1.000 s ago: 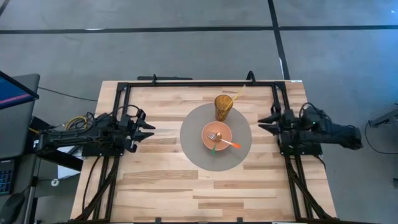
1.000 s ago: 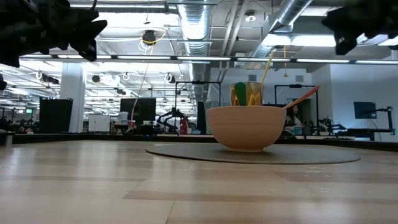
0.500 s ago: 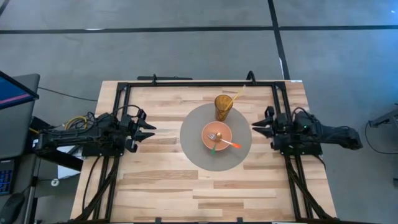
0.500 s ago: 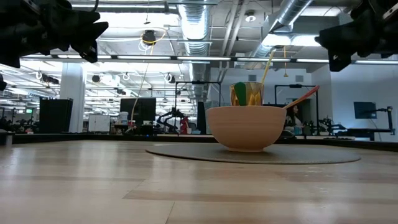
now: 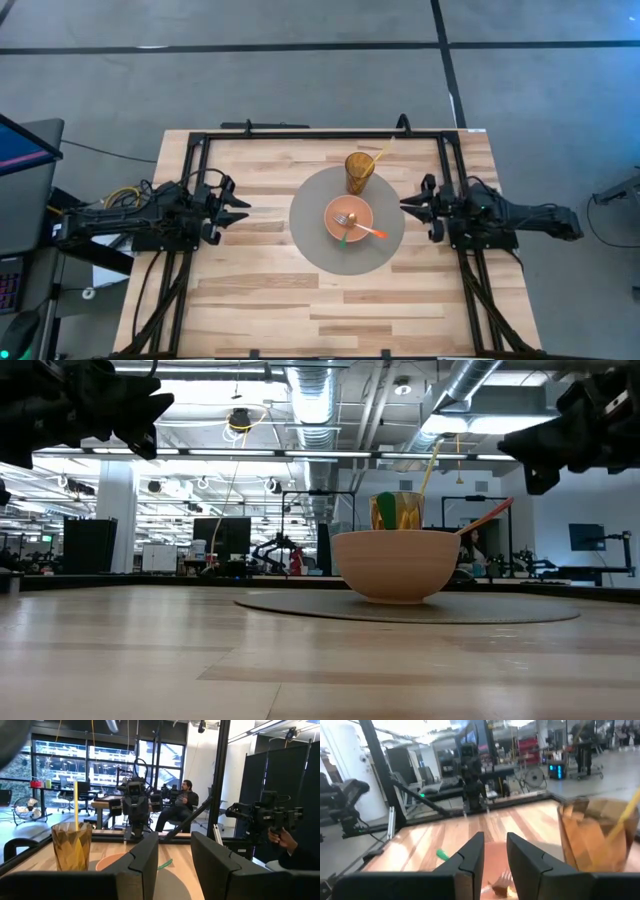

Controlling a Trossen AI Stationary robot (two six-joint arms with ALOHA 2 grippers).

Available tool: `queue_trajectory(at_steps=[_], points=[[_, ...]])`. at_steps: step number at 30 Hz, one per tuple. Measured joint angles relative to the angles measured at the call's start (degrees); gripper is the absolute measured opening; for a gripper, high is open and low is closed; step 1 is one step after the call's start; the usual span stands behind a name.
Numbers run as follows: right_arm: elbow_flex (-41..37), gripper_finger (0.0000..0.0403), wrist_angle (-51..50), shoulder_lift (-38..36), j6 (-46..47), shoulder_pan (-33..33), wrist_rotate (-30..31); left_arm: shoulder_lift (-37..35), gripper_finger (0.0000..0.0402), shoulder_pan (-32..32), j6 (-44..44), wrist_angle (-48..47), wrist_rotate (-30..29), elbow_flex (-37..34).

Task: Pick & Place Utensil
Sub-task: Return to Home Position

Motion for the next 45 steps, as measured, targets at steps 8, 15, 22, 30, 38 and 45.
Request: queue_trajectory(at_steps=[8,15,22,30,38,45], points=[[-0.18,0.0077,-1.66,0.11,1.04,0.00,1.22,0.00,0.0117,0.00,0.01,0.01,0.00,0.00],[-0.22,0.0077,-1.92,0.13,1.05,0.00,1.07,0.00,0.0117,0.00,0.01,0.01,0.00,0.00],[-0.25,0.0077,-1.92,0.15,1.05,0.00,1.04,0.00,0.0117,0.00,0.00,0.01,0.02,0.00],[-0.27,0.0077,-1.92,0.15,1.05,0.00,1.04,0.00,0.0117,0.00,0.00,0.01,0.00,0.00],[-0.29,0.0077,-1.92,0.15,1.05,0.00,1.02,0.00,0.0117,0.00,0.00,0.01,0.00,0.00],[-0.31,0.0077,-1.92,0.15,1.05,-0.02,1.02,-0.01,0.0117,0.00,0.01,0.01,0.00,0.00]])
